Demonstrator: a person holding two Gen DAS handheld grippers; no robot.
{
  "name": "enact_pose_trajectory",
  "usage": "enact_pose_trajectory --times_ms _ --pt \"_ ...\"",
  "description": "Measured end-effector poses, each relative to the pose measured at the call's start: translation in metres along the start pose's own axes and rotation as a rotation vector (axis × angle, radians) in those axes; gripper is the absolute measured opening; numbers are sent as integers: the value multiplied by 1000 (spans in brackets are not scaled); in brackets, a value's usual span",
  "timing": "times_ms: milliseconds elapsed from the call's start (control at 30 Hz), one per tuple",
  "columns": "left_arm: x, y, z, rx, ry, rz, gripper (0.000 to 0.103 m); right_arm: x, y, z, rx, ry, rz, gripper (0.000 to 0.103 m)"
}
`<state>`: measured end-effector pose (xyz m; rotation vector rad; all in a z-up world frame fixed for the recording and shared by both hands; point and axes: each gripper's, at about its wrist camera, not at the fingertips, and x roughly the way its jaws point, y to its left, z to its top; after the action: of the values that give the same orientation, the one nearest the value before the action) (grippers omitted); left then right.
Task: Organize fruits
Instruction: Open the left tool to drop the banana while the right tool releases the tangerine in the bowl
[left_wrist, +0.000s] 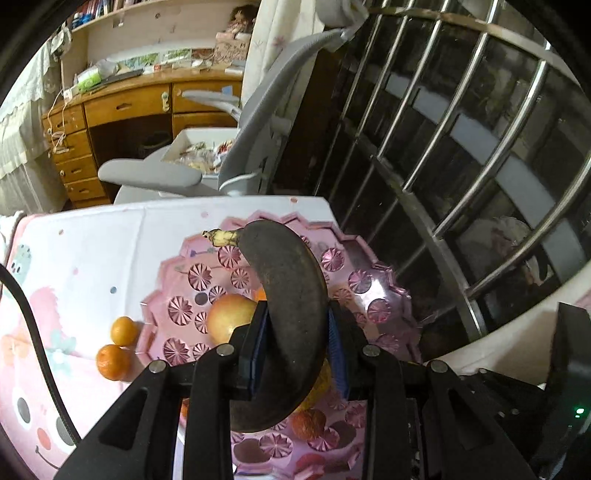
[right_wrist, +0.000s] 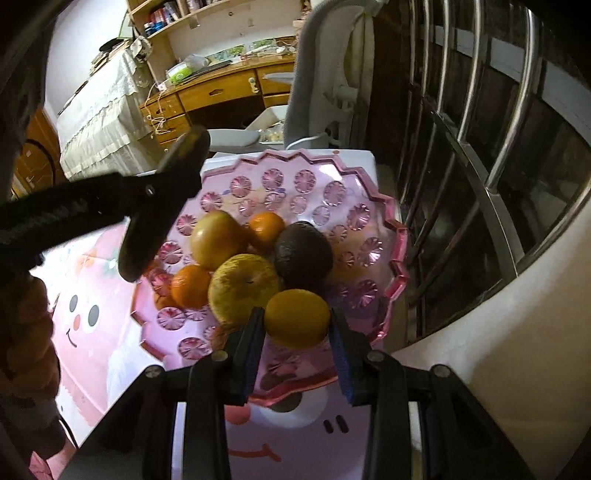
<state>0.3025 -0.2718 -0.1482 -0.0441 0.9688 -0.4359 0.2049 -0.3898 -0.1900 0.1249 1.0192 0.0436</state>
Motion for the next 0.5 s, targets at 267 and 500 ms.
enact_pose_trajectory --times_ms 267,500 --pt "20 14 0 -81 64 13 44 7 -7 1 44 27 18 49" --pt "-2 35 -3 -125 59 16 61 4 0 1 75 23 32 56"
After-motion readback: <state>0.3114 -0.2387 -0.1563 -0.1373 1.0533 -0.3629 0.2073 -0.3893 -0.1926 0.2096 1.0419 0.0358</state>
